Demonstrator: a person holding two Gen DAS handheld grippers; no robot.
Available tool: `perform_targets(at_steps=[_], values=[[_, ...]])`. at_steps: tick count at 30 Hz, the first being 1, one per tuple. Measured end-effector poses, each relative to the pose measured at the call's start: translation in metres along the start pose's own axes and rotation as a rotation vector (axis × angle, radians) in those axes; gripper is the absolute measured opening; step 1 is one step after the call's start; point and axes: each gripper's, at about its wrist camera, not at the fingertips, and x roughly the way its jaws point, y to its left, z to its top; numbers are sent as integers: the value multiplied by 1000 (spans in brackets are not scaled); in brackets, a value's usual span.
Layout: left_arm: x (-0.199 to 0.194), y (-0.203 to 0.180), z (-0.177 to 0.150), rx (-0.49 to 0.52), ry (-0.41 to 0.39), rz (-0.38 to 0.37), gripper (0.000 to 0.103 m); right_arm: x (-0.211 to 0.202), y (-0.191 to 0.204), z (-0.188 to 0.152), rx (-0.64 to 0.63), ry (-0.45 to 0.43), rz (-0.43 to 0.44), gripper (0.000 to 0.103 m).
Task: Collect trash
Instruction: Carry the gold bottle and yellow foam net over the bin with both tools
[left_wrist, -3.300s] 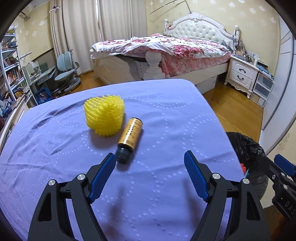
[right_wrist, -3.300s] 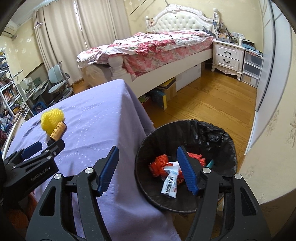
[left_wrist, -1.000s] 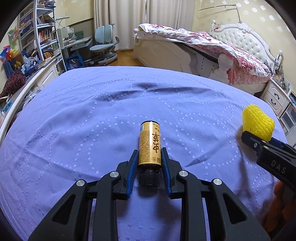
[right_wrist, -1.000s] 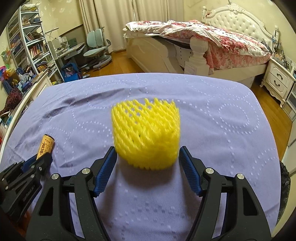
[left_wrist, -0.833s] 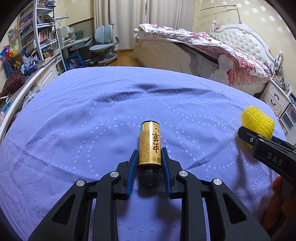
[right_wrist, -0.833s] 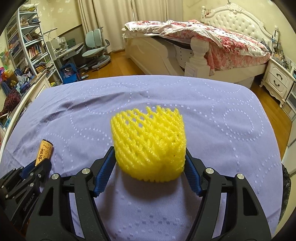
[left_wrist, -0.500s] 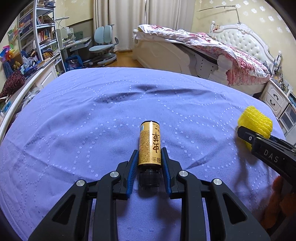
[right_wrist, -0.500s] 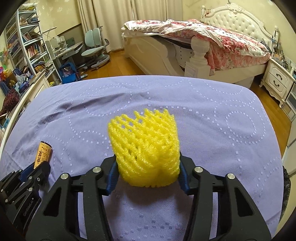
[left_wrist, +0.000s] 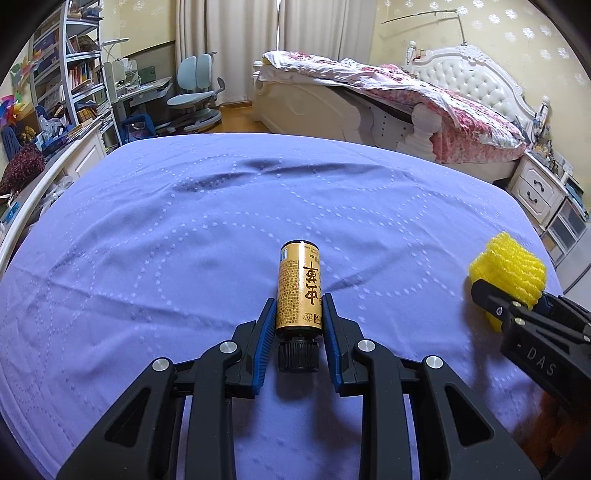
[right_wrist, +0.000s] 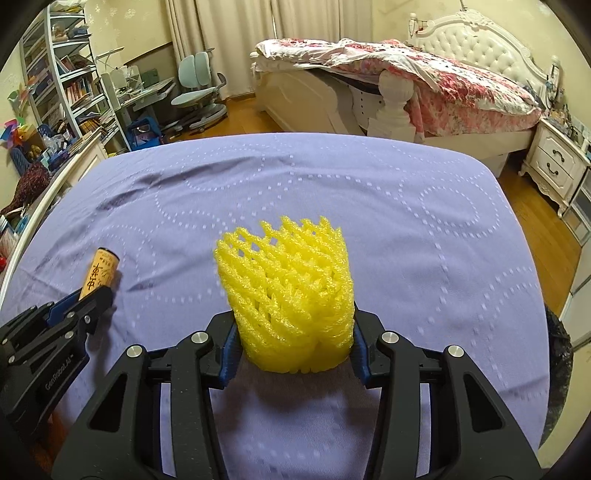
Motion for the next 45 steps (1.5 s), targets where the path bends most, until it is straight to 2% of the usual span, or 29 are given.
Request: perform_targets(at_steps=[19, 28, 35, 45], values=[[-43, -80, -45, 102, -17, -117, 27, -74, -52, -80, 37, -44, -42, 46], [-57, -122, -56, 167, -37, -174, 27, -105, -88, -97, 114, -105, -93, 46], [-66, -156, -52, 222, -72, -222, 27, -129, -130, -105, 205, -178, -175, 46], [-68, -214, -44, 299, -101, -302, 27, -149, -187, -111, 298, -210, -259, 46]])
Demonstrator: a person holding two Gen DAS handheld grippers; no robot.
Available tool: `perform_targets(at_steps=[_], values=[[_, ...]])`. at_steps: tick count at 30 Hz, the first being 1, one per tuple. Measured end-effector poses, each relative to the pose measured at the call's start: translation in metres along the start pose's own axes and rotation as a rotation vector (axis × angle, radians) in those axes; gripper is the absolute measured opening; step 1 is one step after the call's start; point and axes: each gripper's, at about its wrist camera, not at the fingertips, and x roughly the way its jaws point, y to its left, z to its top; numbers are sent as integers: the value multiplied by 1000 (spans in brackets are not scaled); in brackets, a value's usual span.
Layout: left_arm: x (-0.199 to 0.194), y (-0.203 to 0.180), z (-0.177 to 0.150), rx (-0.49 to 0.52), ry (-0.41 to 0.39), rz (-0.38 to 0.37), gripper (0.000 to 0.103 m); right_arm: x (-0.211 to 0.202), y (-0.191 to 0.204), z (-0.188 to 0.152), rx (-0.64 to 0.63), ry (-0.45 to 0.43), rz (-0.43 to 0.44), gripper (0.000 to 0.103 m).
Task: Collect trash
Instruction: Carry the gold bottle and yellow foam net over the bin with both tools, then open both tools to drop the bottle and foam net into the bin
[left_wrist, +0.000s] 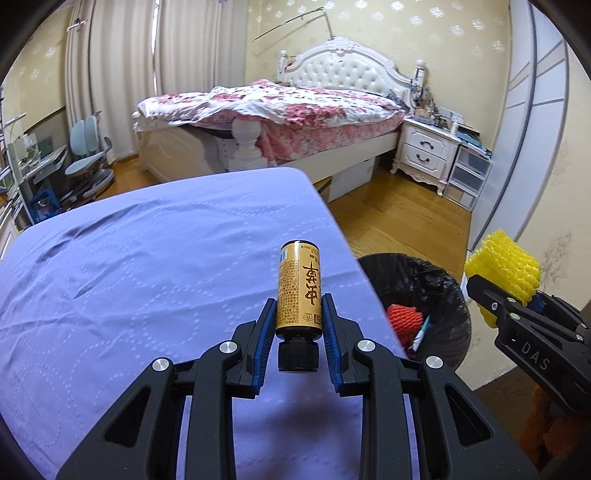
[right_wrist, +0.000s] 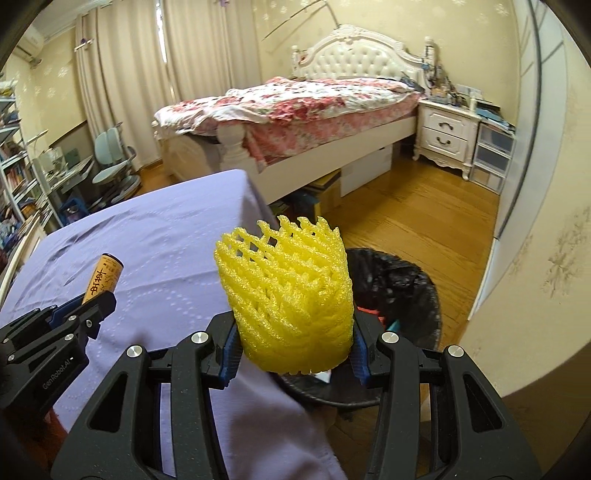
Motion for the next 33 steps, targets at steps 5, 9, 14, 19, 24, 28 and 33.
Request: perform_targets(at_steps=[5, 9, 14, 19, 24, 28, 33], values=[[10, -24, 8, 32, -10, -34, 27, 5, -27, 6, 34, -5, -31, 46], [20, -40, 13, 57, -13, -49, 27, 9, -44, 7, 52, -7, -46, 46], [32, -54, 16, 74, -4, -61, 27, 15, -61, 8, 69, -10, -63, 46], [45, -64, 19, 91, 9, -58, 27, 22, -75, 9, 79, -7, -65, 47], [54, -72, 21, 99, 26, -57, 27, 29, -81, 11, 95, 0, -69, 47], [59, -78, 22, 109, 34, -56, 27, 33, -82, 12, 105, 7, -72, 47], [64, -84, 24, 120, 36, -48, 27, 36, -87, 14, 117, 6, -74, 47]])
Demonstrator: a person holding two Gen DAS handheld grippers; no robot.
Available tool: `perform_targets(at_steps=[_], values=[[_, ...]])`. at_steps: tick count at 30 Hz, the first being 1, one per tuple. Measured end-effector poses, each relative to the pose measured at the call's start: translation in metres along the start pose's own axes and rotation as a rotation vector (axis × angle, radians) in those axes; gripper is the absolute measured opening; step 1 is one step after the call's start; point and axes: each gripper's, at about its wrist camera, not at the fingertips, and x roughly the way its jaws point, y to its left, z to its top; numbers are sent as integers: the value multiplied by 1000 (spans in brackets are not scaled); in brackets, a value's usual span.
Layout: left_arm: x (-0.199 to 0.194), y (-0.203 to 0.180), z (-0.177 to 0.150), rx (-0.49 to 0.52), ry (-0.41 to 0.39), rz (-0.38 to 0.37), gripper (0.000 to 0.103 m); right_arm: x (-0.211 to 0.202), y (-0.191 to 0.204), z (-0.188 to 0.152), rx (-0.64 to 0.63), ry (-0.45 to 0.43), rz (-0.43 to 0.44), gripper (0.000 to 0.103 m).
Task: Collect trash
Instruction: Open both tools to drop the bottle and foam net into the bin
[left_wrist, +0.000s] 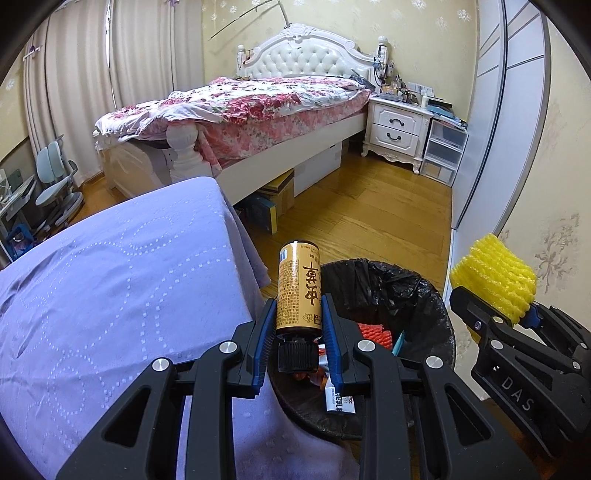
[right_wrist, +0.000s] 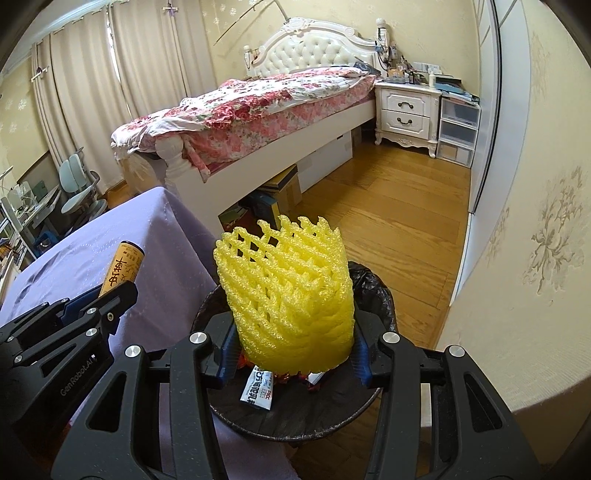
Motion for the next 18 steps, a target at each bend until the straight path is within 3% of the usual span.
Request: perform_targets(at_steps=[11, 18], values=[[11, -7, 3, 11, 30, -4, 28, 12, -7, 4, 16, 21, -3, 48], [11, -7, 4, 3, 27, 3, 51, 17, -9, 7, 28, 29, -10, 57]])
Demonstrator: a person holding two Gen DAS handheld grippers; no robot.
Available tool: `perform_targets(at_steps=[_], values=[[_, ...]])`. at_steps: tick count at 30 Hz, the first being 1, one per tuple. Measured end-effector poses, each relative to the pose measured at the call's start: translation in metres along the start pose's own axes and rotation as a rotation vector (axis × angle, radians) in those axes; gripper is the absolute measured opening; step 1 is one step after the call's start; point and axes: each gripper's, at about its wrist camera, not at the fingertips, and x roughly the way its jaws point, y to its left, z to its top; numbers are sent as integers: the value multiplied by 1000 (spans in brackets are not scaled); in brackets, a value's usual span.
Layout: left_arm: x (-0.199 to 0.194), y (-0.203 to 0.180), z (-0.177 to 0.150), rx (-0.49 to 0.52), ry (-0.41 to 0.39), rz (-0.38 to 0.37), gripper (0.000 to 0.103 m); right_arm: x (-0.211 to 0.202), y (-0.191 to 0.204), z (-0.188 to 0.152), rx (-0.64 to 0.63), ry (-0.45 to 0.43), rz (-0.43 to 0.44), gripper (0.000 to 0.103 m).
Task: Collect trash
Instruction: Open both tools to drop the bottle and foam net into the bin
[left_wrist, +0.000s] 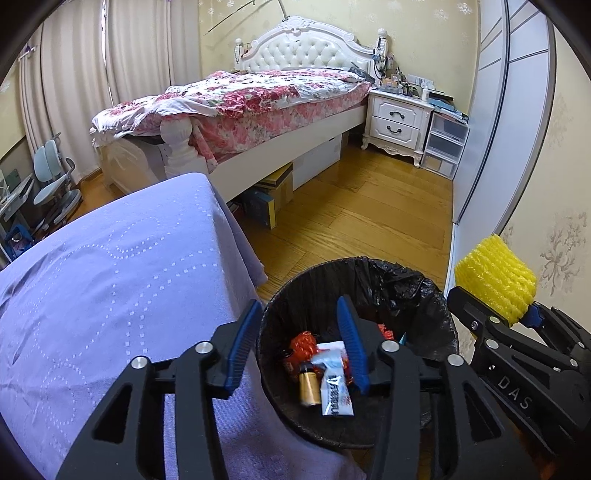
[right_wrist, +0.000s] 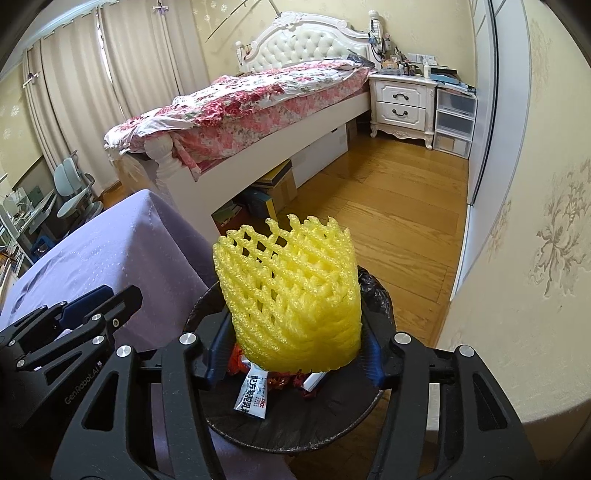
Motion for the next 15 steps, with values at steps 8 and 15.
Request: perform_targets(at_steps=[8, 15], values=[[-4, 2, 1, -5, -20, 20, 69, 1, -5, -1, 8, -1, -4, 62], [-5, 8, 1, -22, -17, 35, 72, 0, -7, -1, 12, -3, 1, 67]])
